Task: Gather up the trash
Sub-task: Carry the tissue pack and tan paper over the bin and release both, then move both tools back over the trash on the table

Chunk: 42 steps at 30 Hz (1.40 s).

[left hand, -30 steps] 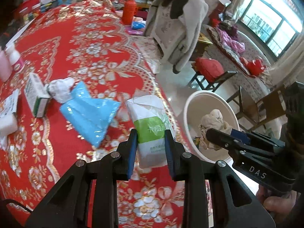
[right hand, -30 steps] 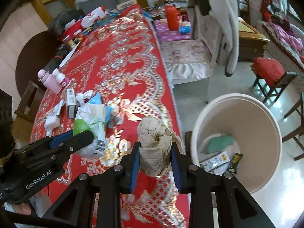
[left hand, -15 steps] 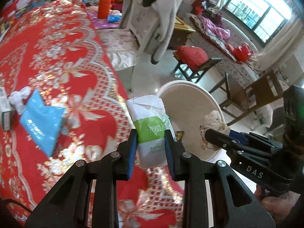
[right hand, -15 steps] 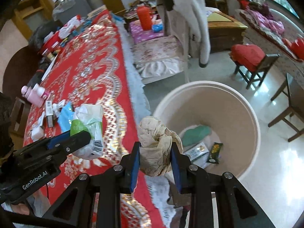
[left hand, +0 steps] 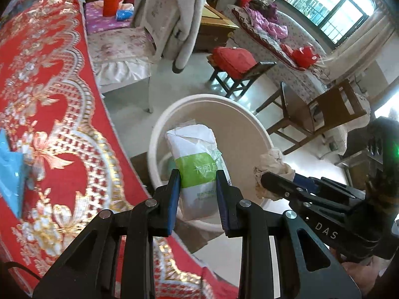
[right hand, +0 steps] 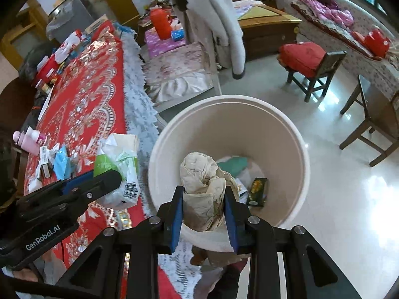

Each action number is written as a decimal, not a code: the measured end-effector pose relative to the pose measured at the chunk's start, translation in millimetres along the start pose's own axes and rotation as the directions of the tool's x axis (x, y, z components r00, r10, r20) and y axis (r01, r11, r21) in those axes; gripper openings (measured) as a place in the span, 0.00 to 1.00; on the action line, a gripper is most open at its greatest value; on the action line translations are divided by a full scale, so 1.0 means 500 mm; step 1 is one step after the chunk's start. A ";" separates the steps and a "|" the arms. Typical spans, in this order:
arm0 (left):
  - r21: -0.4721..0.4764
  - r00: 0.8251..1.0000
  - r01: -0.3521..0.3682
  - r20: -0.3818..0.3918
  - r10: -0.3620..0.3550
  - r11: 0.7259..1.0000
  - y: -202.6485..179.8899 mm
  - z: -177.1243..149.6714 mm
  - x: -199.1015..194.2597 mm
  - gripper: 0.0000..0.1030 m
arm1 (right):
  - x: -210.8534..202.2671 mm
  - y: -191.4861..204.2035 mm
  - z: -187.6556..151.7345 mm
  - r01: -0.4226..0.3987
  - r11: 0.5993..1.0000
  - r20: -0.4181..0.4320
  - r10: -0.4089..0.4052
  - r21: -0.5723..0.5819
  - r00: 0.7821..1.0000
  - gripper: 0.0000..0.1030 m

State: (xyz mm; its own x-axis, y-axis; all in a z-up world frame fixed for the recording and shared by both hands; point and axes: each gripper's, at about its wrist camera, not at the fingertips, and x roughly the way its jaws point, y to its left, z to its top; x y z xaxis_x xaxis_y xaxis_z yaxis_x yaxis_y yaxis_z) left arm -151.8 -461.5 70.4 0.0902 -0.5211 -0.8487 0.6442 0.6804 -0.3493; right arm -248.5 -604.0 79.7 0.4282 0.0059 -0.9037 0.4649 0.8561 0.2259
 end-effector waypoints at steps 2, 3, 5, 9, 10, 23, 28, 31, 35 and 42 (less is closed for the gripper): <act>-0.003 1.000 0.001 -0.008 -0.001 1.000 -0.004 0.003 0.011 0.25 | 0.002 -0.010 0.002 0.002 1.000 -0.002 -0.002 0.007 1.000 0.28; -0.005 1.000 0.003 -0.012 -0.003 1.000 -0.006 0.004 0.016 0.25 | 0.003 -0.017 0.003 0.002 1.000 -0.005 -0.002 0.010 1.000 0.28; -0.014 1.000 0.010 -0.022 -0.010 1.000 -0.009 0.006 0.024 0.25 | 0.007 -0.026 0.004 0.003 1.000 -0.009 -0.003 0.012 1.000 0.28; -0.023 0.999 0.016 -0.034 -0.017 1.000 -0.014 0.008 0.042 0.25 | 0.012 -0.043 0.008 0.003 1.000 -0.012 -0.003 0.013 1.000 0.28; -0.027 0.999 0.018 -0.037 -0.019 0.999 -0.014 0.008 0.045 0.25 | 0.014 -0.047 0.010 -0.001 1.000 -0.016 0.001 0.018 1.000 0.28; -0.071 0.998 0.039 -0.047 -0.043 0.997 0.001 0.011 0.051 0.41 | 0.031 -0.074 0.021 0.010 0.998 -0.049 -0.007 0.055 0.999 0.41; -0.074 0.998 0.032 -0.046 -0.036 0.997 0.010 0.004 0.042 0.41 | 0.034 -0.070 0.018 0.006 0.998 -0.058 -0.003 0.055 0.998 0.41; -0.070 0.999 0.018 -0.040 -0.021 0.997 0.013 -0.001 0.031 0.41 | 0.034 -0.065 0.015 0.007 0.999 -0.057 -0.005 0.046 0.998 0.42; -0.067 1.000 0.011 -0.028 -0.013 0.998 0.016 -0.006 0.017 0.41 | 0.033 -0.052 0.015 0.007 0.999 -0.056 -0.006 0.032 0.998 0.42; -0.078 1.000 -0.004 0.000 0.004 0.997 0.033 -0.009 -0.013 0.41 | 0.032 -0.027 0.018 0.006 1.000 -0.053 -0.005 0.016 0.999 0.42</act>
State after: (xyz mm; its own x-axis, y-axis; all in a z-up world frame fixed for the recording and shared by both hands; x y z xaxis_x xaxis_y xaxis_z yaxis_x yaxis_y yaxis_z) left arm -145.1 -444.8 68.6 0.0927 -0.5180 -0.8503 0.5830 0.7206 -0.3754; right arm -241.2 -620.2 65.5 0.3838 0.0290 -0.9230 0.4801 0.8475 0.2263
